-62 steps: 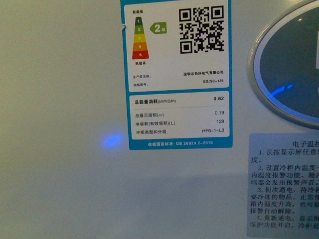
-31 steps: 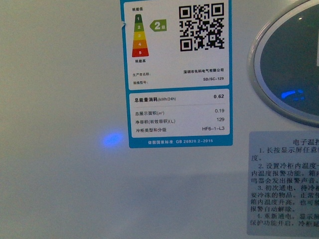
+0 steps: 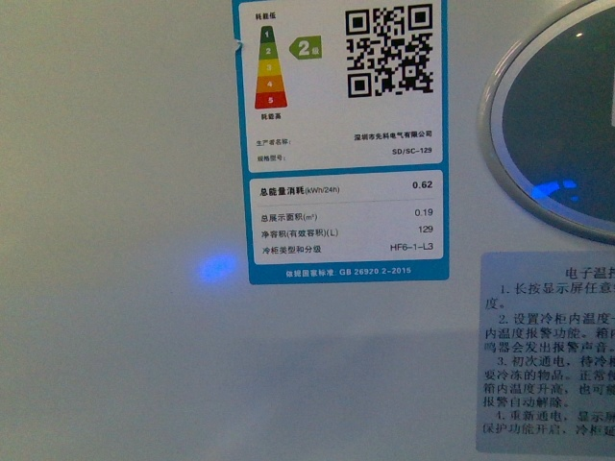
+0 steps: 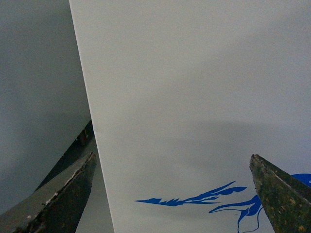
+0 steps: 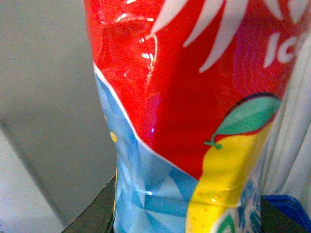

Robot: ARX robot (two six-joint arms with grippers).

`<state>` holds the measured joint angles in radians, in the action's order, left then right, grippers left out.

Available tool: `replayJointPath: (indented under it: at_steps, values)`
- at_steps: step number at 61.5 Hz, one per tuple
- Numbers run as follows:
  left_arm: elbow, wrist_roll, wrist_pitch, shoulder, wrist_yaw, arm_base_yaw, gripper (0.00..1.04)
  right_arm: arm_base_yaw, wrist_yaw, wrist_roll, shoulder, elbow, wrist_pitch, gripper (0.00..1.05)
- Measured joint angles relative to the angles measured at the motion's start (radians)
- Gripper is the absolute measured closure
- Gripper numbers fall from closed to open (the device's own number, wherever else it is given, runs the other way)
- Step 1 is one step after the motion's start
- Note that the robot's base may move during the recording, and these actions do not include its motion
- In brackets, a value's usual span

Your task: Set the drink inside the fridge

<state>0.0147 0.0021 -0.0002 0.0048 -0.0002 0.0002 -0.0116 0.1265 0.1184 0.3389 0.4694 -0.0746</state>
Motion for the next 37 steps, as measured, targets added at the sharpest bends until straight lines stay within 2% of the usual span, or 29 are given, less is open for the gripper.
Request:
replayJointPath:
  at_steps: [37]
  values:
    - [0.000, 0.000, 0.000, 0.000, 0.000, 0.000, 0.08, 0.000, -0.006, 0.001, 0.000, -0.006, 0.000, 0.64]
